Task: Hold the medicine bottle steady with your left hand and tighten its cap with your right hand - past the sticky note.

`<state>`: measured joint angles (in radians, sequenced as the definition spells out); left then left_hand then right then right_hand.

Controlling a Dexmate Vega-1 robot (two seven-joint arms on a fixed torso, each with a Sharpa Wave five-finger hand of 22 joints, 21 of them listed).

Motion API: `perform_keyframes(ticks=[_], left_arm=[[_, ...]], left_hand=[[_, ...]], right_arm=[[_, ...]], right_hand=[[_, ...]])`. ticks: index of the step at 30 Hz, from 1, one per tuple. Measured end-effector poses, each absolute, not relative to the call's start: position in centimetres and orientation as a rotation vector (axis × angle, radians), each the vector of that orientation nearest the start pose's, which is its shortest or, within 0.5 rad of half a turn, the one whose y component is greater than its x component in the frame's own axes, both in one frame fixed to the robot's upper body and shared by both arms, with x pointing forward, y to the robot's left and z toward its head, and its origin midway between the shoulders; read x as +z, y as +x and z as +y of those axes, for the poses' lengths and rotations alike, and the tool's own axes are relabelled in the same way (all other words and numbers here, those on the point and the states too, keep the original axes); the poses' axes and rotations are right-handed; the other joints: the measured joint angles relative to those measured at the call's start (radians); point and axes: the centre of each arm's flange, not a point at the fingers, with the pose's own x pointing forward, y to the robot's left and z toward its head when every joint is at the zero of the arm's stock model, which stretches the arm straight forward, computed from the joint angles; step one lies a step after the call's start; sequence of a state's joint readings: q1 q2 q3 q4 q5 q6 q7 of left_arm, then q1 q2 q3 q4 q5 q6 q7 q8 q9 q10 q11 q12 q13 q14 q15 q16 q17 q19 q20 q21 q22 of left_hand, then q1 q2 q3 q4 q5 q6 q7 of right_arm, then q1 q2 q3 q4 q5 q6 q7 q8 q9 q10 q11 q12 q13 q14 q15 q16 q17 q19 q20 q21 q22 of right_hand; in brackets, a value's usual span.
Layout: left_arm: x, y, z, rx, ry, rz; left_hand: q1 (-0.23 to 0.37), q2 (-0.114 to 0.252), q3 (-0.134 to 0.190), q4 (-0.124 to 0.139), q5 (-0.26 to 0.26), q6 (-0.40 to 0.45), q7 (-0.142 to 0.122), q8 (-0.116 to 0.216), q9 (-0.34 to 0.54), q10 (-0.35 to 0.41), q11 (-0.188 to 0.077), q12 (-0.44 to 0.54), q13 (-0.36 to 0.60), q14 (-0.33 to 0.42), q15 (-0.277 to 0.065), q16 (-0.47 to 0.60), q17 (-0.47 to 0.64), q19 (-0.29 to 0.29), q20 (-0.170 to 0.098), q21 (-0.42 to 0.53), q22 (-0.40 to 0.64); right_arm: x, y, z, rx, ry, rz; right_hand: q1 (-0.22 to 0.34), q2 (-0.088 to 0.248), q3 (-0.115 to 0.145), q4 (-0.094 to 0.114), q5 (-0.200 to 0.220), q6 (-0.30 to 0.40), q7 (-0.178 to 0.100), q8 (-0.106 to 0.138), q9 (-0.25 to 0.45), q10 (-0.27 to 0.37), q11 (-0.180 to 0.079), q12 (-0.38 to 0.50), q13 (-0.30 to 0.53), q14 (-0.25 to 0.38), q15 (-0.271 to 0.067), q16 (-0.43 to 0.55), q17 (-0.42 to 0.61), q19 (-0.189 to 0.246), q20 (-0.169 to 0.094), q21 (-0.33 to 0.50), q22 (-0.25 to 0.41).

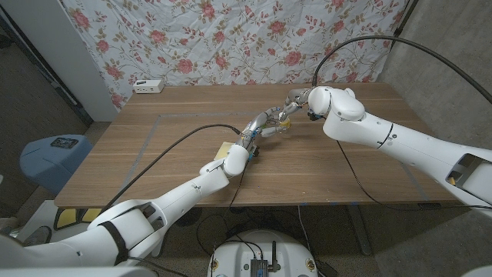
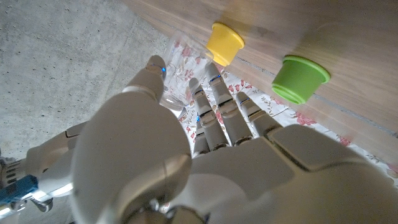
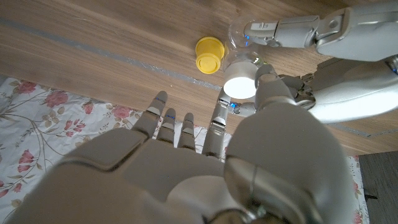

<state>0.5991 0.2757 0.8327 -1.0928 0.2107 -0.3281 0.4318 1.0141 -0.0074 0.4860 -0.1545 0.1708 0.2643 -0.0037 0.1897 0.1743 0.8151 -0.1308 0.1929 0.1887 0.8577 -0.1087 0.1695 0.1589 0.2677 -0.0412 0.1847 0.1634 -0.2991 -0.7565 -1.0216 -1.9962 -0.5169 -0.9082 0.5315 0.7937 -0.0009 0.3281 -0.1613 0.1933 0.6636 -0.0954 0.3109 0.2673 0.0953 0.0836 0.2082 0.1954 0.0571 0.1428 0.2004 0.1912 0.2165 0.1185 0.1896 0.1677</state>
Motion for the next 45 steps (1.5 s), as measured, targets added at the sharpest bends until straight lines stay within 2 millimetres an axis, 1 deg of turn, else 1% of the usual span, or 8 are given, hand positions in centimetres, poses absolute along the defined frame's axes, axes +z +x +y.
perform_keyframes(ticks=[4,11,23,27,35,40,44,45], left_arm=[[-4.1,65.3,5.3,-0.189,0.704,-0.857],[-4.1,65.3,5.4,-0.189,0.704,-0.856],[-4.1,65.3,5.3,-0.189,0.704,-0.856],[-4.0,65.3,5.3,-0.190,0.705,-0.857],[-4.0,65.3,5.2,-0.191,0.706,-0.855],[-4.0,65.3,5.1,-0.192,0.706,-0.857],[-4.0,65.2,5.1,-0.192,0.706,-0.857],[-4.0,65.2,5.1,-0.192,0.706,-0.856]], left_hand=[[0.000,0.000,0.000,0.000,0.000,0.000,0.000,0.000,0.000,0.000,0.000,0.000,0.000,0.000,0.000,0.000,0.000,0.000,0.000,0.000,0.000],[0.000,0.000,0.000,0.000,0.000,0.000,0.000,0.000,0.000,0.000,0.000,0.000,0.000,0.000,0.000,0.000,0.000,0.000,0.000,0.000,0.000],[0.000,0.000,-0.001,-0.001,-0.001,0.000,0.000,0.000,0.000,0.000,0.000,-0.001,-0.001,0.000,0.000,0.000,0.000,0.000,0.000,0.000,0.000],[0.000,0.000,-0.001,-0.001,-0.002,0.000,0.000,0.000,0.000,0.000,0.000,-0.004,-0.001,0.000,0.000,0.000,0.000,0.000,0.000,0.000,0.000],[0.000,0.000,-0.001,-0.001,-0.002,0.000,0.000,0.000,0.000,0.000,0.000,0.000,-0.001,0.000,0.000,0.000,0.000,0.000,0.000,0.000,0.000],[0.000,0.000,-0.001,-0.001,-0.003,0.000,0.000,0.000,0.000,0.000,0.000,0.000,0.000,0.000,0.000,0.000,0.000,0.000,0.000,0.000,0.000],[0.000,0.000,-0.001,-0.001,-0.003,0.000,0.000,0.000,0.000,0.000,0.000,0.000,0.000,0.000,0.000,0.000,0.000,0.000,0.000,0.000,0.000],[0.000,0.000,-0.001,-0.001,-0.003,0.000,0.000,0.000,0.000,0.000,0.000,0.000,0.000,0.000,0.000,0.000,0.000,0.000,0.000,0.000,0.000]], right_arm=[[9.5,57.8,-14.0,0.099,-1.501,-0.182],[9.5,57.9,-14.1,0.088,-1.496,-0.190],[9.0,58.2,-14.5,0.065,-1.472,-0.198],[9.0,58.2,-14.6,0.056,-1.466,-0.204],[8.8,58.3,-14.7,0.041,-1.454,-0.211],[8.8,58.4,-14.8,0.023,-1.445,-0.209],[8.5,58.4,-14.8,0.018,-1.443,-0.205],[8.5,58.4,-14.8,0.013,-1.443,-0.204]], right_hand=[[0.000,0.000,0.000,0.000,0.000,0.010,-0.004,0.004,0.000,0.005,-0.005,0.000,0.000,0.007,-0.007,0.000,0.000,0.004,0.004,0.000,0.000],[0.003,0.003,0.003,0.003,0.000,0.046,-0.010,0.017,0.000,0.029,-0.017,0.000,0.000,0.016,-0.016,0.000,0.000,0.020,-0.006,0.000,0.000],[0.005,0.006,-0.001,0.007,-0.006,0.118,-0.001,0.044,-0.002,0.078,-0.026,0.008,0.000,0.052,-0.030,0.011,0.000,0.050,-0.015,0.007,0.000],[-0.002,0.012,-0.001,0.007,-0.008,0.134,-0.001,0.045,-0.005,0.091,-0.030,0.015,0.000,0.061,-0.032,0.011,0.000,0.058,-0.014,0.007,0.000],[-0.016,0.018,-0.012,0.018,-0.009,0.166,0.003,0.062,-0.005,0.117,-0.027,0.015,0.000,0.081,-0.038,0.018,0.000,0.067,-0.017,0.010,0.000],[-0.039,0.017,-0.018,0.029,-0.010,0.197,0.016,0.074,-0.005,0.137,-0.034,0.015,0.000,0.094,-0.043,0.018,-0.001,0.077,-0.016,0.010,0.000],[-0.051,0.018,-0.026,0.037,-0.014,0.207,0.026,0.074,-0.005,0.154,-0.032,0.021,0.000,0.099,-0.048,0.018,-0.001,0.082,-0.013,0.010,0.000],[-0.059,0.018,-0.026,0.037,-0.016,0.216,0.020,0.075,-0.005,0.156,-0.034,0.021,0.000,0.102,-0.048,0.024,0.001,0.086,-0.015,0.010,0.000]])
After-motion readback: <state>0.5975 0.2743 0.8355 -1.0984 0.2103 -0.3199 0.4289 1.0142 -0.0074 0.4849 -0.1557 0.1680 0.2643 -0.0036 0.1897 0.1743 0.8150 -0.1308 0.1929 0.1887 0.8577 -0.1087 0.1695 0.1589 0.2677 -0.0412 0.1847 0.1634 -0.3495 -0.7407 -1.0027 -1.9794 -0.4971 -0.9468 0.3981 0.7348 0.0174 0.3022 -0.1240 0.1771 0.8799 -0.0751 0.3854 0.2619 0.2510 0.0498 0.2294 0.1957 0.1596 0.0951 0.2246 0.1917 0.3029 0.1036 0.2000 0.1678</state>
